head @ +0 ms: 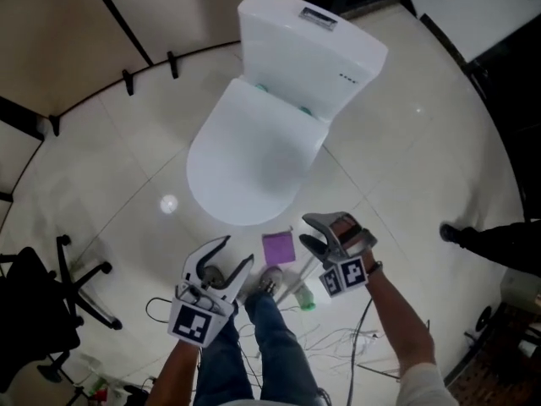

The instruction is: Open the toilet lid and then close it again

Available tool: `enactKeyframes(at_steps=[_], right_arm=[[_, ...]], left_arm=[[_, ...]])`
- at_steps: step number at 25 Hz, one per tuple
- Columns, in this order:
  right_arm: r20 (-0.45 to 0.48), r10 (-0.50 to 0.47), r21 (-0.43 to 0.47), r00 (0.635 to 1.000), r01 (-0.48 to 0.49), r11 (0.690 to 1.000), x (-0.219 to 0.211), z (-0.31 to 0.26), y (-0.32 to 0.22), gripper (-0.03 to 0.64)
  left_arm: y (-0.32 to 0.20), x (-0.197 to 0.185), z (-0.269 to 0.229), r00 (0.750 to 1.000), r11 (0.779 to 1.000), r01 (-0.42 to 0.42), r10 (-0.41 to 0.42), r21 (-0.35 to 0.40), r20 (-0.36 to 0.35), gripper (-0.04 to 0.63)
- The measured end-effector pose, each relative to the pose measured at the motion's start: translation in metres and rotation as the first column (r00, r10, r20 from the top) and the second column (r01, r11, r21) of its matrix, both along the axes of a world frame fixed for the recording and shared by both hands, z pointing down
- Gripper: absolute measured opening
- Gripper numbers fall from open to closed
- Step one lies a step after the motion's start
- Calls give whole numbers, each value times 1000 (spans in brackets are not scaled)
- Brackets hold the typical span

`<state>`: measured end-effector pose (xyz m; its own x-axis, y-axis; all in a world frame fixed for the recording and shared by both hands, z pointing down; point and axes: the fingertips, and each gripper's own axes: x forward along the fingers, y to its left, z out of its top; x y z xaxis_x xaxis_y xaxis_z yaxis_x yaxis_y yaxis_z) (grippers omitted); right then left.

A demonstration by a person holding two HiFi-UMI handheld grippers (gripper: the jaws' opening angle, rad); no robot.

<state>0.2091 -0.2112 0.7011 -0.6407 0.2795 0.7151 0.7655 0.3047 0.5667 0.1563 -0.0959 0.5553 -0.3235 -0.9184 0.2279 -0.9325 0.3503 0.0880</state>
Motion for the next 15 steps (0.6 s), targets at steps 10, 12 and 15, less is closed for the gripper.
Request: enactKeyframes(at_steps=[10,12,15], right_arm=[[74,-169,233,983,147,961,-55,121,-9,237],[83,-201,259,976,173,950,-58,128,-9,212],[81,-263,295,961,229,928,-53,134,-7,124]], left_arm=[[50,6,82,990,992,116,-119,-40,-70,201],[56,4,92,988,990,131,-134,-42,-78,201],[63,1,102,986,989,140,-144,-48,-88,201]])
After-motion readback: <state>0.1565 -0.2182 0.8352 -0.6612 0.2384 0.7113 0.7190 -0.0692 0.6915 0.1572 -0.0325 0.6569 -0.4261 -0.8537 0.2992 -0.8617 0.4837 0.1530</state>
